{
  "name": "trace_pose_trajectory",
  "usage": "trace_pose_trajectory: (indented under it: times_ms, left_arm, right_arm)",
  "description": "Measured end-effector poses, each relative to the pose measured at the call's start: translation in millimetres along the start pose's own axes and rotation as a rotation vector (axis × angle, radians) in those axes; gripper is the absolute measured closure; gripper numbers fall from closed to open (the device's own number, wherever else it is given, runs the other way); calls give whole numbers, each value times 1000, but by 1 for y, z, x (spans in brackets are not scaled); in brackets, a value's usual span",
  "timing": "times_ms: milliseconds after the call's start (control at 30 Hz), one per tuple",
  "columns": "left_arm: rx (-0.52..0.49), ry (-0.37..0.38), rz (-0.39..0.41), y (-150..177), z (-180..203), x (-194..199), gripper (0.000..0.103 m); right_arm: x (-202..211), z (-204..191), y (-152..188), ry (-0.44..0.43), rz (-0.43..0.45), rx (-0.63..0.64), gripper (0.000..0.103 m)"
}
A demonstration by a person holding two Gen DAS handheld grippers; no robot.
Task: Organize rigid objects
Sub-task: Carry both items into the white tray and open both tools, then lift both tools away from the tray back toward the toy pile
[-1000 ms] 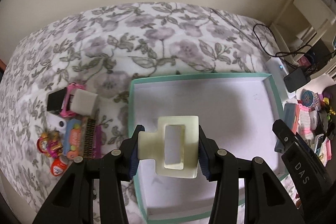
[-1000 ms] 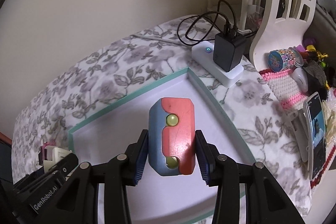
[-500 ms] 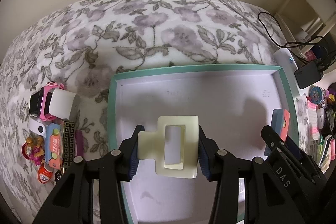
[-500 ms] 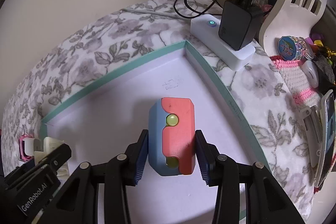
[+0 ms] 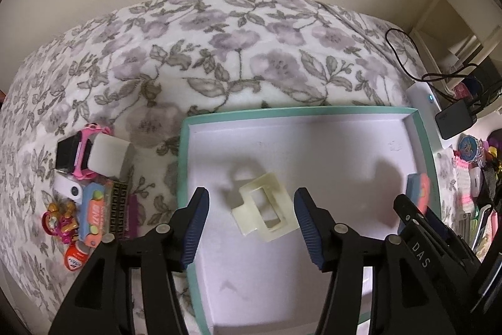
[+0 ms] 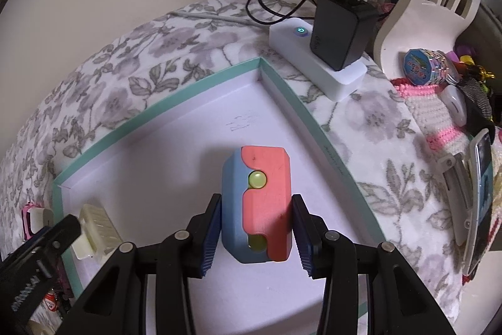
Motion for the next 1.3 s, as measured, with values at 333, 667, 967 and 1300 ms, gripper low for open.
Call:
trace_pose_trajectory:
  times_ms: [333,667,967,1300]
  left_arm:
    - [17,-30,80,-3,-23,21,37]
    - [16,-81,190,-8,-45,45,8]
    - [37,-148,289,-12,-74,76,8]
    - [122,-303,413,-3,-132,122,8]
  right_arm:
    - [15,2,4,-19,46,4,23]
    - [36,-12,5,-18,156,91,0]
    - [67,-33,4,-52,281,157,0]
    - [73,-85,23,-89,252,293,0]
Point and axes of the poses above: each gripper's, at about its wrist camera, not at the fingertips, and x roughly against the way its jaws point, z to its right, y to its underside, the point moved 8 cm from there along -x, roughly the way its jaws point, and after that the axes turned 2 degrees about -z, right-handed, at the moved point
